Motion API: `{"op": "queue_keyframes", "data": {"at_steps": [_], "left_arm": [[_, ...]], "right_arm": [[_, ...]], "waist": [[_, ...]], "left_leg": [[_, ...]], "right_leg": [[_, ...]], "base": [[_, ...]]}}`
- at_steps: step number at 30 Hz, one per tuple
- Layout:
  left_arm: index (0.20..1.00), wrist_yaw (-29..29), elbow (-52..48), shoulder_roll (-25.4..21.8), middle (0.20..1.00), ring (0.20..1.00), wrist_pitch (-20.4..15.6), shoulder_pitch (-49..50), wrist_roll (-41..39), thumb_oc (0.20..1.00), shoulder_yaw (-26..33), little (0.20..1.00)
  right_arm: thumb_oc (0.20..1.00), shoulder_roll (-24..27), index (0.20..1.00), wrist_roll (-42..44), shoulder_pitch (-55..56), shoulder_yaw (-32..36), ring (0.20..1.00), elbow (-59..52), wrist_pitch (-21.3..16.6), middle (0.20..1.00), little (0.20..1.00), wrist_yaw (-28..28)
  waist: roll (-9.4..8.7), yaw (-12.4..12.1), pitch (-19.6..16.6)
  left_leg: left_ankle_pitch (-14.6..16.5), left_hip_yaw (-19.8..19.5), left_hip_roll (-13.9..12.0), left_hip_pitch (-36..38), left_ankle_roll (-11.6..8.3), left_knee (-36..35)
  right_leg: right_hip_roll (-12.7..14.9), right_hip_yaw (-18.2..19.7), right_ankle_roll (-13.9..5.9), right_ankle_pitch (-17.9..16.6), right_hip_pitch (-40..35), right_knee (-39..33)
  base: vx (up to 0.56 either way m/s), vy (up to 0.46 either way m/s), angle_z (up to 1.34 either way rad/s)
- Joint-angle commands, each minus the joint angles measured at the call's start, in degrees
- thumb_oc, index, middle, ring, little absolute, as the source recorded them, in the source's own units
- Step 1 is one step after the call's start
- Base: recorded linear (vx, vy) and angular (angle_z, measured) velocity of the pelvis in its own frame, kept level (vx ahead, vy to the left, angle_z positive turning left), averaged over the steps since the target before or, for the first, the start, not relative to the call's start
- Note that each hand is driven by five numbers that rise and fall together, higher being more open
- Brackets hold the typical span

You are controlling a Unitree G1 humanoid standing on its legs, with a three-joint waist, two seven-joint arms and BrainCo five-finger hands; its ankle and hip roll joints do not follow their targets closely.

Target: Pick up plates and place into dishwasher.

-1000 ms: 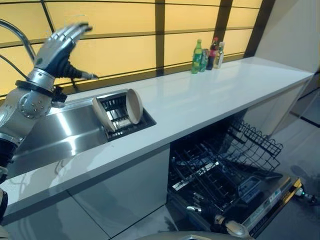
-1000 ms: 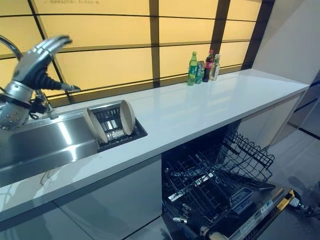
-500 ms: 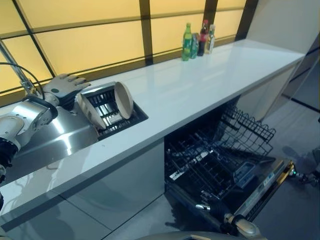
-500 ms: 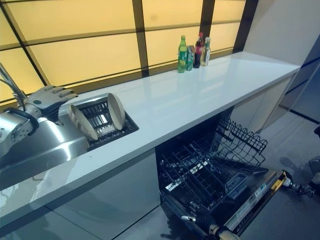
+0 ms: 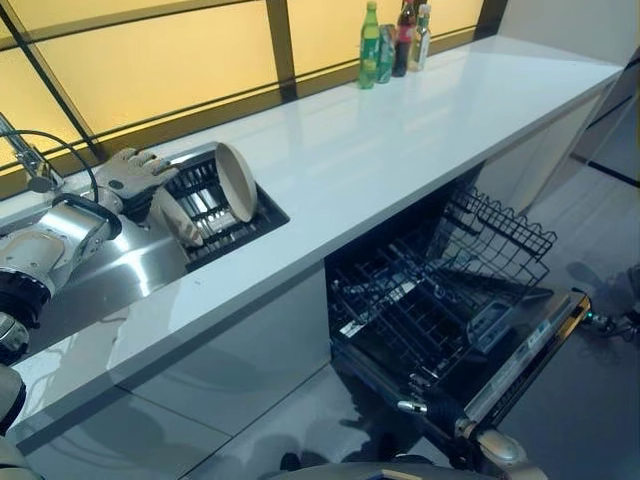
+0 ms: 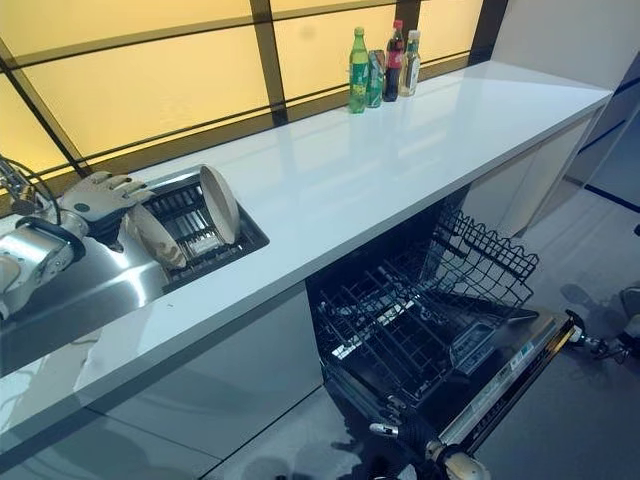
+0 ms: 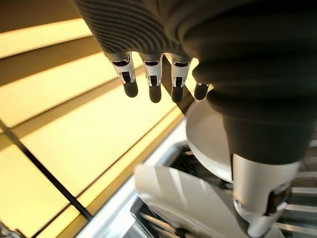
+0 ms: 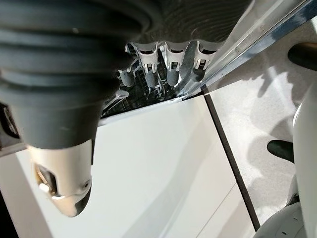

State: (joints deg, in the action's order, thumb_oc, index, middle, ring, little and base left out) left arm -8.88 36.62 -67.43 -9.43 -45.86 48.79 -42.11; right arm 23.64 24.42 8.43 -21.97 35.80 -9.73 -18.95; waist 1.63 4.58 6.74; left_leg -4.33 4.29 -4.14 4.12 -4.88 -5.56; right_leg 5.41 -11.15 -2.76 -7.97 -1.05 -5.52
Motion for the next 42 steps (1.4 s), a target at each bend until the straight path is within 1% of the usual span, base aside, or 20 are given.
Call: {"op": "queue_keyframes", "data": {"at_steps": [1, 4, 5, 7, 12, 14, 21, 22, 23, 24, 27, 31, 35, 37, 38, 41, 42], "left_arm": [[1.0, -3.1, 5.4, -0.5, 1.0, 1.0, 0.5, -11.8, 3.6, 1.0, -1.1, 1.0], [1.0, -2.7, 7.8, 0.1, 1.0, 1.0, 0.3, -13.4, 5.6, 1.0, -2.4, 1.0], [1.0, -0.9, 8.6, 0.2, 1.0, 1.0, 0.4, -13.8, 6.7, 1.0, -2.8, 1.0], [1.0, 1.6, 9.9, 0.6, 1.0, 1.0, 1.4, -14.3, 8.4, 1.0, -3.6, 1.0], [1.0, 5.9, 12.5, 1.1, 1.0, 1.0, 3.3, -15.0, 10.3, 1.0, -4.8, 1.0], [1.0, 8.2, 13.5, 1.6, 1.0, 1.0, 4.3, -15.5, 11.1, 1.0, -5.4, 1.0], [1.0, 13.5, 15.9, 3.5, 1.0, 1.0, 7.0, -18.8, 10.9, 1.0, -6.9, 1.0], [0.909, 14.3, 16.2, 3.6, 0.909, 0.909, 7.5, -19.2, 11.0, 0.909, -7.0, 0.909], [0.674, 14.8, 16.6, 3.6, 0.674, 0.674, 7.7, -19.4, 11.0, 0.674, -7.0, 0.674], [0.2, 15.2, 16.9, 3.7, 0.2, 0.2, 8.1, -19.8, 11.0, 0.2, -7.3, 0.2], [0.2, 14.2, 17.5, 3.8, 0.2, 0.2, 8.5, -20.0, 10.7, 0.2, -7.6, 0.2], [0.2, 12.8, 16.3, 2.8, 0.2, 0.2, 9.7, -20.4, 12.4, 0.2, -7.6, 0.2], [0.2, 11.7, 13.8, 2.0, 0.2, 0.2, 12.6, -18.9, 13.0, 0.2, -6.9, 0.2], [0.2, 10.4, 12.0, 2.3, 0.2, 0.2, 14.5, -17.1, 11.6, 0.2, -5.5, 0.2], [0.2, 10.0, 11.6, 2.5, 0.2, 0.2, 14.9, -16.3, 11.4, 0.2, -4.8, 0.2], [0.2, 8.7, 9.8, 2.2, 0.2, 0.2, 14.4, -14.4, 9.3, 0.2, -3.5, 0.2], [0.2, 7.4, 8.3, 2.1, 0.2, 0.2, 14.3, -13.3, 7.7, 0.2, -2.6, 0.2]], "right_arm": [[1.0, 2.6, 1.0, 1.8, -6.0, 0.4, 1.0, -3.6, -1.6, 1.0, 1.0, 0.5], [1.0, 2.8, 1.0, 1.8, -6.8, 0.5, 1.0, -3.5, -1.7, 1.0, 1.0, 0.7], [1.0, 2.8, 1.0, 1.8, -7.2, 0.8, 1.0, -3.3, -1.7, 1.0, 1.0, 0.7], [1.0, 2.9, 1.0, 2.4, -8.0, 0.9, 1.0, -2.9, -1.6, 1.0, 1.0, 0.8], [1.0, 3.4, 1.0, 3.8, -9.0, 1.7, 1.0, -2.5, -1.3, 1.0, 1.0, 1.2], [1.0, 3.5, 1.0, 4.0, -9.5, 2.0, 1.0, -2.2, -1.7, 1.0, 1.0, 1.4], [1.0, 3.5, 1.0, 5.2, -11.3, 2.1, 1.0, -2.4, -2.6, 1.0, 1.0, 2.3], [1.0, 3.4, 1.0, 5.2, -11.4, 2.1, 1.0, -2.7, -2.6, 1.0, 1.0, 2.5], [1.0, 3.3, 1.0, 5.4, -11.5, 2.1, 1.0, -2.9, -2.7, 1.0, 1.0, 2.7], [1.0, 3.3, 1.0, 5.7, -11.7, 2.0, 1.0, -3.3, -2.6, 1.0, 1.0, 2.8], [1.0, 3.2, 1.0, 5.9, -11.7, 2.1, 1.0, -3.5, -3.0, 1.0, 1.0, 2.8], [1.0, 3.1, 1.0, 6.8, -11.2, 2.3, 1.0, -4.9, -3.8, 1.0, 1.0, 2.7], [1.0, 3.0, 1.0, 8.2, -10.6, 1.8, 1.0, -8.4, -5.0, 1.0, 1.0, 2.0], [1.0, 3.0, 1.0, 8.1, -10.3, 1.2, 1.0, -11.0, -6.4, 1.0, 1.0, 1.7], [1.0, 3.0, 1.0, 8.0, -10.2, 0.9, 1.0, -12.2, -6.9, 1.0, 1.0, 1.8], [1.0, 3.1, 1.0, 7.7, -10.1, 0.4, 1.0, -15.3, -8.6, 1.0, 1.0, 1.3], [1.0, 3.2, 1.0, 7.4, -9.9, 0.3, 1.0, -17.3, -9.3, 1.0, 1.0, 0.6]], "waist": [[1.14, 1.2, 6.2], [0.83, 1.5, 7.1], [0.75, 1.6, 7.5], [0.61, 1.7, 8.3], [0.14, 2.0, 10.0], [-0.03, 2.2, 10.6], [-0.8, 2.2, 12.3], [-0.94, 2.2, 12.3], [-1.0, 2.1, 12.4], [-1.07, 2.1, 12.4], [-1.12, 2.1, 12.3], [-0.79, 1.9, 11.2], [-0.23, 1.7, 9.7], [0.07, 1.5, 8.7], [0.21, 1.4, 8.1], [0.66, 1.2, 6.7], [0.84, 1.1, 6.0]], "left_leg": [[5.1, 2.5, 1.7, -3.0, 1.0, 0.6], [4.9, 2.6, 1.7, -3.9, 1.01, 0.6], [4.8, 2.6, 1.7, -4.2, 1.03, 0.6], [4.6, 2.7, 1.7, -4.7, 1.05, 0.6], [4.3, 2.7, 1.7, -5.6, 1.13, 0.6], [4.1, 2.8, 1.7, -6.2, 1.13, 0.6], [3.7, 2.6, 1.7, -7.7, 1.03, 0.6], [3.7, 2.6, 1.7, -7.9, 1.02, 0.6], [3.7, 2.6, 1.8, -8.0, 1.03, 0.6], [3.7, 2.6, 1.8, -8.2, 1.04, 0.6], [3.7, 2.5, 1.8, -8.2, 1.03, 0.6], [4.0, 2.1, 1.9, -7.6, 0.99, 0.6], [4.3, 1.7, 2.1, -6.4, 0.88, 0.6], [4.6, 1.5, 2.1, -5.5, 0.82, 0.6], [4.7, 1.5, 2.1, -5.0, 0.82, 0.6], [5.0, 1.4, 2.2, -3.9, 0.72, 0.6], [5.2, 1.4, 2.2, -3.3, 0.74, 0.6]], "right_leg": [[2.9, 1.9, -6.16, 6.0, -0.1, 0.5], [2.8, 2.2, -6.13, 5.6, 1.0, 0.6], [2.7, 2.3, -6.11, 5.5, 1.4, 0.6], [2.7, 2.4, -6.11, 5.3, 2.2, 0.8], [2.5, 2.8, -6.04, 4.9, 3.4, 1.0], [2.4, 2.9, -6.0, 4.8, 4.0, 1.1], [2.3, 2.7, -6.0, 4.3, 5.7, 1.1], [2.3, 2.6, -6.04, 4.2, 6.0, 1.2], [2.3, 2.6, -6.07, 4.1, 6.1, 1.1], [2.3, 2.5, -6.08, 4.1, 6.2, 1.1], [2.3, 2.4, -6.1, 4.0, 6.2, 1.1], [2.4, 1.8, -6.13, 4.2, 5.5, 1.0], [2.5, 1.3, -6.03, 4.6, 4.1, 0.9], [2.7, 1.0, -5.99, 4.9, 3.1, 0.8], [2.7, 0.9, -5.98, 5.0, 2.6, 0.7], [2.9, 0.5, -6.1, 5.3, 1.3, 0.6], [3.0, 0.5, -6.18, 5.5, 0.7, 0.6]], "base": [[-0.08, 0.032, -0.02], [-0.07, 0.025, -0.06], [-0.06, 0.025, -0.05], [-0.07, 0.023, -0.05], [-0.05, 0.019, -0.05], [-0.06, 0.018, -0.06], [-0.06, 0.006, -0.02], [-0.04, -0.008, 0.0], [-0.04, -0.015, 0.0], [-0.04, -0.017, 0.0], [-0.01, -0.007, 0.0], [0.0, -0.051, 0.01], [0.02, -0.05, -0.02], [0.02, -0.05, -0.02], [0.03, -0.04, 0.04], [0.03, -0.038, 0.08], [0.04, -0.043, 0.09]]}}
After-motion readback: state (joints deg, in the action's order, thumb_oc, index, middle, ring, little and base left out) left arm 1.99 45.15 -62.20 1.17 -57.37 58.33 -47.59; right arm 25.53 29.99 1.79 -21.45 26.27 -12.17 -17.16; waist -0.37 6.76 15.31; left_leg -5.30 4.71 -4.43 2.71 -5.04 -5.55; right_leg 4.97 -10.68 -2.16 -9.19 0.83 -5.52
